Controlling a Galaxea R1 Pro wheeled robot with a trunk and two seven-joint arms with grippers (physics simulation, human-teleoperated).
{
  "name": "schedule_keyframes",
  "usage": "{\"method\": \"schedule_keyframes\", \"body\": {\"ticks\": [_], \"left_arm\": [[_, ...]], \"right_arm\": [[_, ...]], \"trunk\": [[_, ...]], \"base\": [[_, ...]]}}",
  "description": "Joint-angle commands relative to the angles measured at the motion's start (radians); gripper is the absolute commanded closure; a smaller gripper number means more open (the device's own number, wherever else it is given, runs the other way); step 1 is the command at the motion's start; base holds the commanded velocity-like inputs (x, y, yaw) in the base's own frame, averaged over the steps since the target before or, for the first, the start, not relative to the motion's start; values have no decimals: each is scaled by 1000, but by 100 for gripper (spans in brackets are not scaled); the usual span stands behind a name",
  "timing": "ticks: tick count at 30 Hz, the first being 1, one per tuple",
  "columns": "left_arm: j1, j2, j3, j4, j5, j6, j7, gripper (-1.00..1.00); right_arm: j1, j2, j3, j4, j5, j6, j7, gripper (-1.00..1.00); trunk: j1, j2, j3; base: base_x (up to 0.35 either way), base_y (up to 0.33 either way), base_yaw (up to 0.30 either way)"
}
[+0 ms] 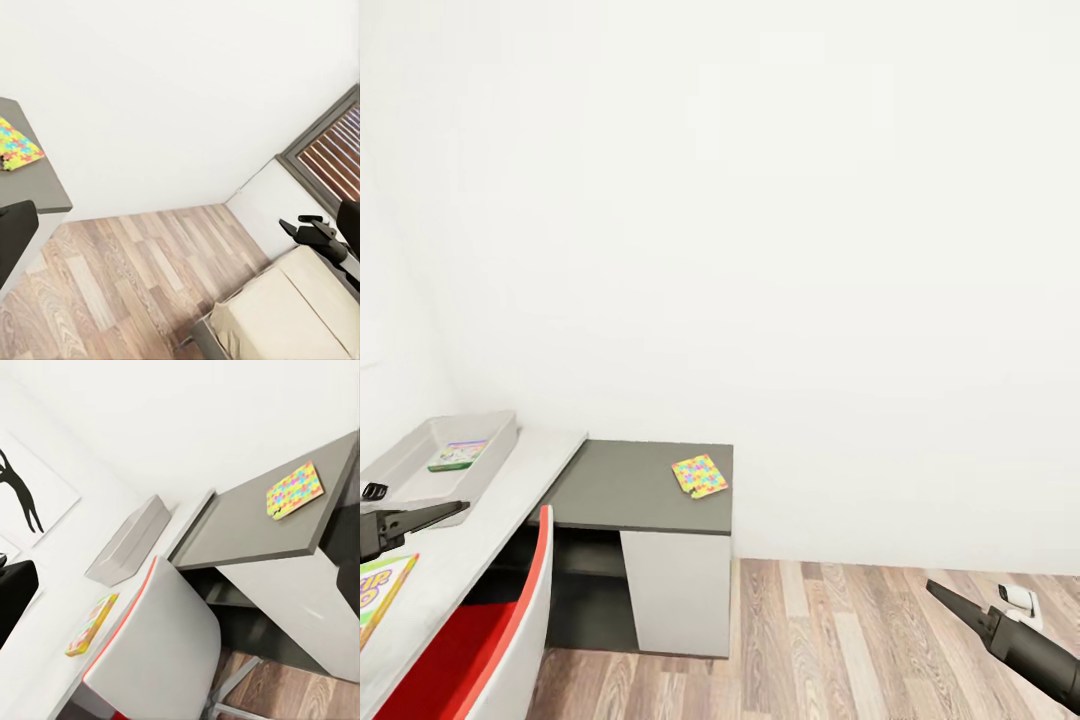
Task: Put all the toys in the child's room - the three board games (two on the bed and one on the table), the two jigsaw puzzles on the table, and the tennis ball on the table - inside the toy box on the table in the child's room.
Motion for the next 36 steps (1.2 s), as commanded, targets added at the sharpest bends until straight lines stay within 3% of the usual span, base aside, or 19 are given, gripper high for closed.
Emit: {"method": "schedule_keyframes", "body": {"ticks": [1, 36], "left_arm": [[0, 0, 1, 0, -1, 11, -4, -100], [0, -1, 0, 0, -2, 11, -4, -100]], "right_arm": [[-1, 0, 0, 0, -2, 10, 3, -100], [-1, 0, -1, 0, -2, 10, 3, -100]], "trunk": [[0, -1, 1], [0, -1, 42]], "base": [[0, 0, -204], [-15, 0, -198]]}}
